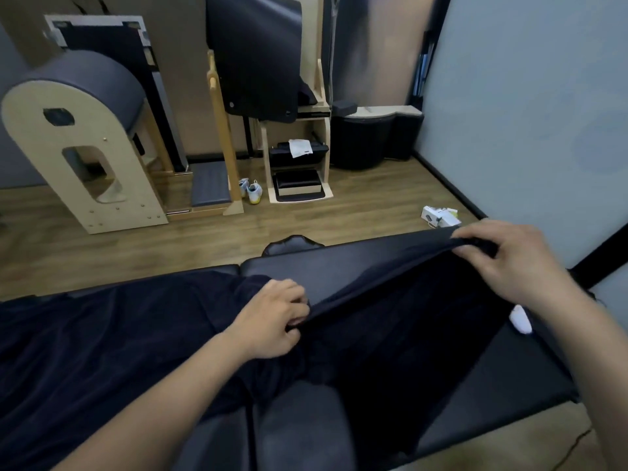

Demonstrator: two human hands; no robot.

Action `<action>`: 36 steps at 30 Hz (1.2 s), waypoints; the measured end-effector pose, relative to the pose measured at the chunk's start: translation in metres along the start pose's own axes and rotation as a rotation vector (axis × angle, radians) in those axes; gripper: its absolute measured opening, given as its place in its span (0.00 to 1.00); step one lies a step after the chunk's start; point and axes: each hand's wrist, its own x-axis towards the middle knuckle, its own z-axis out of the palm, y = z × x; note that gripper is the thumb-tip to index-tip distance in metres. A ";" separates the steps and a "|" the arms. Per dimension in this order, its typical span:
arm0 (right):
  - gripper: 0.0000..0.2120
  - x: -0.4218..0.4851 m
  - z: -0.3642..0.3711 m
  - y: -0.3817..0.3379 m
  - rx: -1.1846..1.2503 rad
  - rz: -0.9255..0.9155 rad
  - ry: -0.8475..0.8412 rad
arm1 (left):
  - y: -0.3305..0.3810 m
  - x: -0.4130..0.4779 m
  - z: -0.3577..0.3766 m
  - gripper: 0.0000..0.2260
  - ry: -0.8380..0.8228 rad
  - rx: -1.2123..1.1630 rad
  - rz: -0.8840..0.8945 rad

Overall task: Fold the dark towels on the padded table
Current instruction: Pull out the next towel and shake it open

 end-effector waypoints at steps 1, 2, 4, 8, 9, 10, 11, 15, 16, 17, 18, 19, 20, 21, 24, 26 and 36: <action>0.07 0.000 -0.006 0.002 0.022 0.011 0.019 | -0.003 0.001 -0.008 0.09 -0.001 -0.055 0.008; 0.07 0.000 -0.011 0.000 0.059 0.007 0.005 | -0.002 0.006 -0.015 0.08 0.000 -0.100 0.006; 0.08 0.002 -0.010 -0.011 0.152 -0.044 -0.068 | 0.016 0.021 -0.019 0.10 0.004 -0.269 -0.083; 0.13 0.001 0.000 -0.034 0.253 -0.148 -0.192 | 0.048 0.045 0.011 0.21 0.050 -0.536 -0.249; 0.14 -0.002 0.000 -0.035 0.277 -0.157 -0.219 | 0.049 0.046 0.021 0.20 0.087 -0.541 -0.251; 0.15 -0.004 -0.001 -0.033 0.296 -0.157 -0.248 | 0.047 0.045 0.029 0.19 0.136 -0.558 -0.282; 0.15 -0.007 -0.004 -0.031 0.306 -0.150 -0.281 | 0.046 0.043 0.034 0.17 0.192 -0.612 -0.349; 0.17 -0.017 -0.013 -0.024 0.292 -0.099 -0.412 | 0.050 0.042 0.020 0.11 0.269 -0.868 -0.390; 0.18 -0.018 -0.014 -0.025 0.297 -0.100 -0.435 | 0.051 0.045 0.013 0.11 0.203 -0.883 -0.310; 0.19 -0.019 -0.014 -0.026 0.302 -0.106 -0.458 | 0.053 0.050 0.007 0.16 0.103 -0.894 -0.244; 0.19 -0.019 -0.015 -0.028 0.304 -0.113 -0.483 | 0.056 0.056 0.002 0.23 -0.007 -0.903 -0.183; 0.19 -0.020 -0.015 -0.029 0.303 -0.121 -0.512 | 0.060 0.061 -0.001 0.28 -0.109 -0.888 -0.134; 0.19 -0.020 -0.015 -0.030 0.299 -0.126 -0.537 | 0.065 0.066 -0.002 0.30 -0.186 -0.858 -0.092; 0.18 -0.020 -0.016 -0.029 0.290 -0.129 -0.554 | 0.068 0.070 -0.001 0.29 -0.239 -0.813 -0.058; 0.18 -0.023 -0.019 -0.025 0.270 -0.116 -0.565 | 0.068 0.075 0.003 0.18 -0.276 -0.715 -0.036; 0.18 -0.026 -0.021 -0.022 0.269 -0.105 -0.571 | 0.067 0.074 0.003 0.17 -0.240 -0.729 -0.030; 0.17 -0.026 -0.011 -0.016 0.210 -0.044 -0.523 | 0.084 0.073 -0.025 0.10 -0.284 -0.994 -0.067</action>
